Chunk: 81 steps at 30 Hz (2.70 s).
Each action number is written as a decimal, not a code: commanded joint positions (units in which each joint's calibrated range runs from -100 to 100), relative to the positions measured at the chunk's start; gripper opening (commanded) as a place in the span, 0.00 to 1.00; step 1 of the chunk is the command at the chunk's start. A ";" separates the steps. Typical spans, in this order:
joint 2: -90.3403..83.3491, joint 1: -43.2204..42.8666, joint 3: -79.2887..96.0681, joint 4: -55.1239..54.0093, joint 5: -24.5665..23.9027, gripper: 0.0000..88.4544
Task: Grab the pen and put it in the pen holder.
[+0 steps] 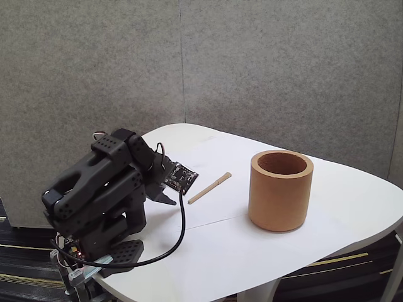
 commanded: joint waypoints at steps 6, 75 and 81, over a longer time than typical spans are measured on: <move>-0.05 0.20 0.00 0.08 0.09 0.16; 67.05 0.78 -64.08 -18.14 -10.91 0.16; 67.45 1.44 -63.18 -20.25 -17.60 0.16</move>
